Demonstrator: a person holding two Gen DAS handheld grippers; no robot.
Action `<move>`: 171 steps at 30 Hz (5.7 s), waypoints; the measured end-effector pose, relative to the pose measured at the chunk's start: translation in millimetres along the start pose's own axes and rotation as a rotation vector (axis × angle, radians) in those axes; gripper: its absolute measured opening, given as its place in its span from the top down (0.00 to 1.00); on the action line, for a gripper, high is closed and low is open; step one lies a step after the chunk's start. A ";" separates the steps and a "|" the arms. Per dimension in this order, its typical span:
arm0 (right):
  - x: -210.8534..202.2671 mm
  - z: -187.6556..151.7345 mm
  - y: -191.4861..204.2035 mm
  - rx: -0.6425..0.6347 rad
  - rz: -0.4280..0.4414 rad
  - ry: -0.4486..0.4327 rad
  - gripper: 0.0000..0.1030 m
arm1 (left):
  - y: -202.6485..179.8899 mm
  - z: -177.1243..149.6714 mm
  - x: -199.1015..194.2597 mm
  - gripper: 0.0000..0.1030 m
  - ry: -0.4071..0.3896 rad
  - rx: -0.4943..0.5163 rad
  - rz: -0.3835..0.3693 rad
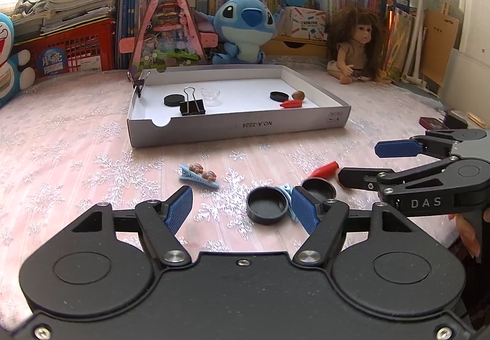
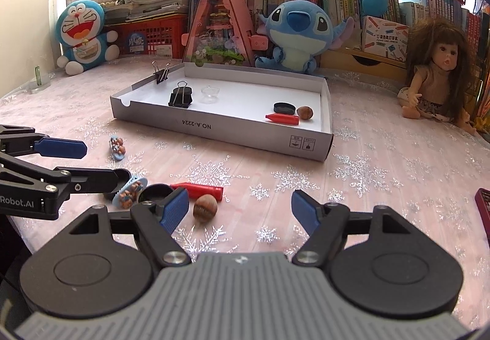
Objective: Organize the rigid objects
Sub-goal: 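Grasp a black round lid with the left tool while the right tool grasps a brown nut, then carry the black lid and brown nut with both tools over the tray, then open both tools to drop the lid and nut into the tray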
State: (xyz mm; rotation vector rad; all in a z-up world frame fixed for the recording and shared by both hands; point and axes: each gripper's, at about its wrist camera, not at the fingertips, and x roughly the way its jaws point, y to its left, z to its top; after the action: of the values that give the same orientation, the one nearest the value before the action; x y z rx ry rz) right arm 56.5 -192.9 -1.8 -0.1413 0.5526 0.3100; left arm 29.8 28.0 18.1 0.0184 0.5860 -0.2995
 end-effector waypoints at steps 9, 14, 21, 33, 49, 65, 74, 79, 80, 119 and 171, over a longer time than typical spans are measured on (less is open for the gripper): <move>2.9 -7.6 3.6 -0.004 -0.001 0.015 0.19 | -5.4 -10.1 0.9 0.40 0.009 0.015 -0.017; 3.5 -8.7 4.9 -0.004 0.001 0.013 0.19 | -6.0 -10.9 3.6 0.45 0.007 0.019 -0.014; 2.4 -9.6 8.4 -0.007 0.012 -0.003 0.20 | -7.3 -10.6 6.0 0.50 0.003 0.019 -0.015; 2.7 -10.7 10.6 -0.010 -0.001 -0.013 0.43 | -0.9 -9.7 3.4 0.53 -0.012 0.002 0.027; 1.4 -13.5 17.4 -0.022 -0.009 -0.038 0.59 | -7.3 -10.9 12.4 0.63 -0.011 0.014 0.040; -5.1 -4.2 20.0 -0.039 -0.007 -0.062 0.80 | -1.8 4.0 7.6 0.71 -0.039 -0.012 0.049; -2.0 15.4 5.5 0.002 -0.033 -0.081 0.81 | 9.6 31.7 11.8 0.71 -0.057 -0.051 0.067; 2.2 29.1 -6.8 0.032 -0.045 -0.088 0.81 | 17.8 50.1 15.9 0.71 -0.071 -0.070 0.072; 3.7 31.7 -9.3 0.038 -0.049 -0.088 0.81 | 19.0 54.0 17.5 0.71 -0.075 -0.069 0.075; 140.3 111.0 -73.1 0.336 0.127 0.118 0.81 | 30.6 122.8 169.7 0.71 0.051 -0.133 0.066; 61.9 68.5 -27.1 0.063 0.022 -0.035 0.28 | 11.9 77.8 78.0 0.32 -0.034 -0.039 0.025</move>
State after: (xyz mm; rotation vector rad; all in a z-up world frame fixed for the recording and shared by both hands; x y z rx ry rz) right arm 149.1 -188.3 24.1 -0.0692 0.5291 0.3161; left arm 137.1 10.2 39.5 -0.0167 0.5570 -0.2636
